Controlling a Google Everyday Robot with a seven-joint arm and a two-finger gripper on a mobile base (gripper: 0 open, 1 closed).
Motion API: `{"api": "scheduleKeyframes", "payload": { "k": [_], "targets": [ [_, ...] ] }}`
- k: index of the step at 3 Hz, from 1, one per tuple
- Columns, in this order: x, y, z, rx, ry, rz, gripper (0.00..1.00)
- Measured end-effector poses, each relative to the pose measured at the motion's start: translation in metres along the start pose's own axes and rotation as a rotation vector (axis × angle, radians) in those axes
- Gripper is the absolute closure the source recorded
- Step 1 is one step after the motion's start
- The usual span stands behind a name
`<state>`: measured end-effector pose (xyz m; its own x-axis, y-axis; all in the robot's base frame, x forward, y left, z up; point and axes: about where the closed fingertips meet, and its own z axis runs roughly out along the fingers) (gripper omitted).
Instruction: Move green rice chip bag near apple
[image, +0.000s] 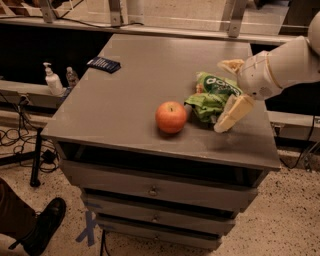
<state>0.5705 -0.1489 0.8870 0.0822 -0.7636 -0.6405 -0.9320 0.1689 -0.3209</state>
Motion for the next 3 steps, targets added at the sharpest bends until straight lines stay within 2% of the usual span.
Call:
{"api": "scheduleKeyframes", "payload": {
  "k": [1, 2, 3],
  "targets": [
    [0.004, -0.008, -0.005, 0.019, -0.013, 0.017, 0.0],
    [0.03, -0.028, -0.023, 0.083, -0.04, 0.081, 0.0],
    [0.065, -0.056, -0.062, 0.194, -0.04, 0.137, 0.0]
  ]
}}
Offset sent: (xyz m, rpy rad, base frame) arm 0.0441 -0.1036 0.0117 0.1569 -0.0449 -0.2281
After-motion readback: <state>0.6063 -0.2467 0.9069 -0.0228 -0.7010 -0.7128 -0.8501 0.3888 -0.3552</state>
